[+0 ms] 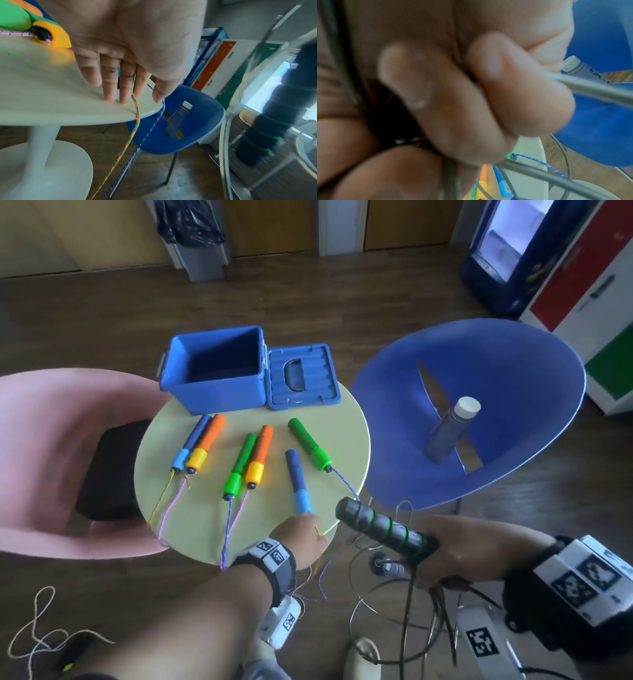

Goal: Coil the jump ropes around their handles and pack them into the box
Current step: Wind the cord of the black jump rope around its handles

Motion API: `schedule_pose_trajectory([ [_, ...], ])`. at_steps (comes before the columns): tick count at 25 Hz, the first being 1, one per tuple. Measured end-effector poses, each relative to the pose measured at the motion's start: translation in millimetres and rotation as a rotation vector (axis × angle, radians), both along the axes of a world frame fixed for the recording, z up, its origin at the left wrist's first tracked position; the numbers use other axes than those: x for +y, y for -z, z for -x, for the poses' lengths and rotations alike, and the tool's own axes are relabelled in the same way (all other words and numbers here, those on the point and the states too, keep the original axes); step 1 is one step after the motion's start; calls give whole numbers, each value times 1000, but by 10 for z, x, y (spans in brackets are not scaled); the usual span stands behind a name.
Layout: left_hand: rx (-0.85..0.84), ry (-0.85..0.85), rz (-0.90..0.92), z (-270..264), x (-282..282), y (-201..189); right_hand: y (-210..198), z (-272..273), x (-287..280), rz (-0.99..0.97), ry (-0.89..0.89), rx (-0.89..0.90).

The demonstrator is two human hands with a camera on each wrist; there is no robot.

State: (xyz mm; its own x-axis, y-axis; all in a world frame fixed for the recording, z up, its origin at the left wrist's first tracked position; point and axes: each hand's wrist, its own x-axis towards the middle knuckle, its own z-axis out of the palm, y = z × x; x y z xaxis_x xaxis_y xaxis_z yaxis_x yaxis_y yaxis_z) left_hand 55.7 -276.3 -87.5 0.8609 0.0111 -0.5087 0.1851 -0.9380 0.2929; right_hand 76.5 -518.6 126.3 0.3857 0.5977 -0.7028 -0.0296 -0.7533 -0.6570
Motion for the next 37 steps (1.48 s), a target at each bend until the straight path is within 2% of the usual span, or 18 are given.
schedule_pose_trajectory([
  [2,-61,-103,-24,-157,-11,-2,-15,5,-90,-1,-12,-14],
  [6,-18,-231,-138,-399,122,-237,-3,24,-179,17,-21,-99],
  [9,-23,-193,-59,-196,-89,-498,18,35,-168,33,-49,-129],
  [11,163,-244,188,145,-354,-600,22,39,-109,22,-80,-135],
  [14,633,-565,697,586,-605,-589,32,40,35,-37,-126,-123],
  [15,720,-678,846,669,-633,-543,53,48,86,-43,-154,-124],
  [17,766,-837,1038,738,-632,-477,89,83,180,-35,-220,-135],
  [19,728,-993,1170,752,-626,-541,124,125,253,-30,-264,-146],
  [23,502,-1394,1460,763,-535,-650,187,195,294,13,-322,-228],
  [27,306,-1606,1540,746,-457,-654,246,200,221,29,-299,-263],
  [29,244,-1611,1505,752,-439,-647,304,176,162,28,-293,-265],
  [31,231,-1475,1419,792,-399,-651,372,155,113,-3,-239,-264],
  [33,270,-1258,1327,870,-338,-650,449,130,58,-40,-106,-283],
  [34,299,-1129,1281,918,-293,-658,495,119,26,-64,-11,-235],
  [36,352,-844,1124,1011,-194,-694,575,91,-61,-79,163,-32],
  [37,378,-707,1001,1041,-132,-723,596,94,-108,-49,189,69],
])
